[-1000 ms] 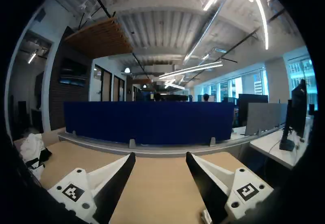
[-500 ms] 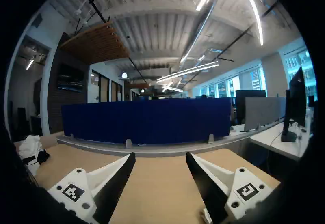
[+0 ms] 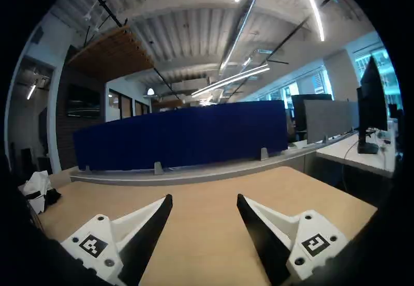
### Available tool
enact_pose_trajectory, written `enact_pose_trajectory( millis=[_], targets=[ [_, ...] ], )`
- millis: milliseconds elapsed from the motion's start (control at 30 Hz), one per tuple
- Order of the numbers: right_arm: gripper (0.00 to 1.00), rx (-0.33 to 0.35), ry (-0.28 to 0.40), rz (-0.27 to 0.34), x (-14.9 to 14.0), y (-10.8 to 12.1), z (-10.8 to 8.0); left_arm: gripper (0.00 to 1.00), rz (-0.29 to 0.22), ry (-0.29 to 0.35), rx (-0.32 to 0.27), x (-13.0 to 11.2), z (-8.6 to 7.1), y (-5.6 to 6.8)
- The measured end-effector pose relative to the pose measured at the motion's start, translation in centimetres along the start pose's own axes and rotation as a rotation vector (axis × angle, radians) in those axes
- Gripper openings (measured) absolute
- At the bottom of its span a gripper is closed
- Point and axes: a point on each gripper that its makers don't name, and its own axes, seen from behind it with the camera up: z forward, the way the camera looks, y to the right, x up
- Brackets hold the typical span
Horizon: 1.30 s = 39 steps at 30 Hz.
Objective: Fold towel
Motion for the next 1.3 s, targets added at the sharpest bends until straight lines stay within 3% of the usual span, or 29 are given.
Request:
enact_pose_trajectory(
  millis=[467,867,1300],
  targets=[
    [0.97,-0.001,0.006,0.013,-4.8,1.1,-0.1,0.89,0.0,0.0,0.0,0.0,-0.1,0.0],
    [0.97,0.009,0.025,0.012,-5.1,1.1,-0.2,0.89,0.0,0.0,0.0,-0.1,0.0,0.0],
    [0.97,0.006,0.03,-0.034,-5.0,0.6,-0.7,0.89,0.0,0.0,0.0,-0.1,0.0,0.0]
  ],
)
